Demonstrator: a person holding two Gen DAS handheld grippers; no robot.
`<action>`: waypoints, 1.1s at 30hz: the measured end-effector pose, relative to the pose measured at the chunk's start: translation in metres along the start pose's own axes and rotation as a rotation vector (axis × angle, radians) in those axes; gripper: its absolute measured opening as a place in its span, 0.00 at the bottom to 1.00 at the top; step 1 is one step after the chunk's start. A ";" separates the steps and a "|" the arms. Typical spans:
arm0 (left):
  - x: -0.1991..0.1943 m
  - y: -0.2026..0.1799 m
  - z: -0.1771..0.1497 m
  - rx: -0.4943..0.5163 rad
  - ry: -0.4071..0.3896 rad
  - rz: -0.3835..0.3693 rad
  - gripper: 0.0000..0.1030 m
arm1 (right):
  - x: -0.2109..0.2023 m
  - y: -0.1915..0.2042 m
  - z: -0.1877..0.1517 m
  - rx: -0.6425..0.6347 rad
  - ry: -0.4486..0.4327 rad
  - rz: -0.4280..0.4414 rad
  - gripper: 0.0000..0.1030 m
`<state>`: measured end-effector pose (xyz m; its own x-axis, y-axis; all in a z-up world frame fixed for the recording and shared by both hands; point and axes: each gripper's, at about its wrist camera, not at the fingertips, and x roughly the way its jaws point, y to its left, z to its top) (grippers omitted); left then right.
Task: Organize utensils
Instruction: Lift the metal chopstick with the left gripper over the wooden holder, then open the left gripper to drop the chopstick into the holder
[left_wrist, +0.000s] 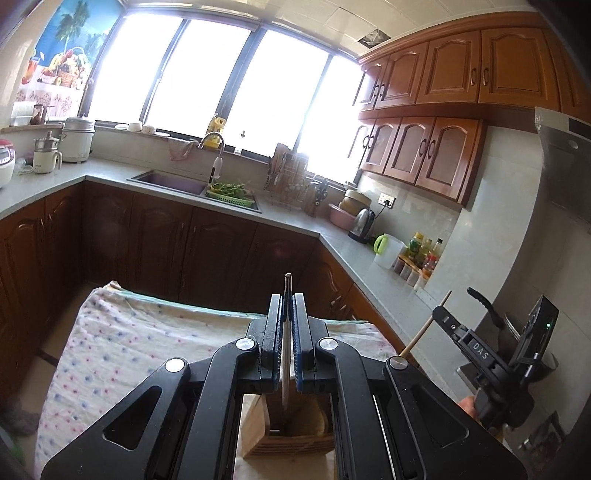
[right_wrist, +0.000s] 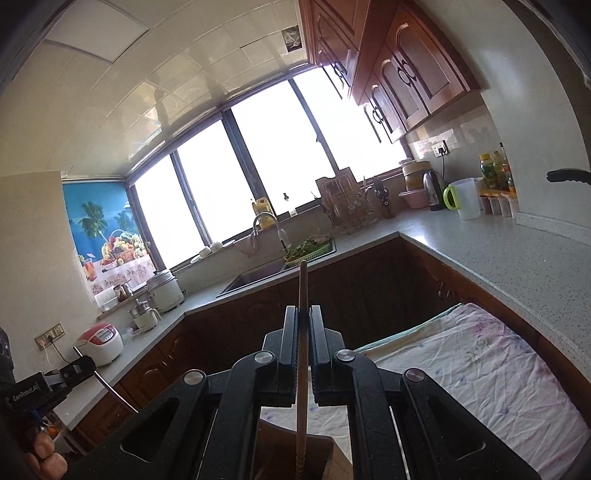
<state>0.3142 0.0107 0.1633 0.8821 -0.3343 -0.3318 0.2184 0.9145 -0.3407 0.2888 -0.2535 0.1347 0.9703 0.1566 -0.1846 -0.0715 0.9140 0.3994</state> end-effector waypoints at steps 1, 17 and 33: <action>0.008 0.003 -0.006 -0.009 0.010 0.014 0.04 | 0.005 -0.001 -0.007 -0.002 0.004 -0.004 0.05; 0.064 0.005 -0.059 0.030 0.096 0.080 0.05 | 0.030 -0.019 -0.065 0.023 0.083 -0.037 0.05; 0.054 0.006 -0.057 0.032 0.111 0.108 0.56 | 0.027 -0.027 -0.057 0.070 0.130 0.006 0.41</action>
<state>0.3394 -0.0147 0.0932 0.8503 -0.2549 -0.4605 0.1395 0.9528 -0.2698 0.3040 -0.2522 0.0676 0.9315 0.2132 -0.2948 -0.0564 0.8851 0.4620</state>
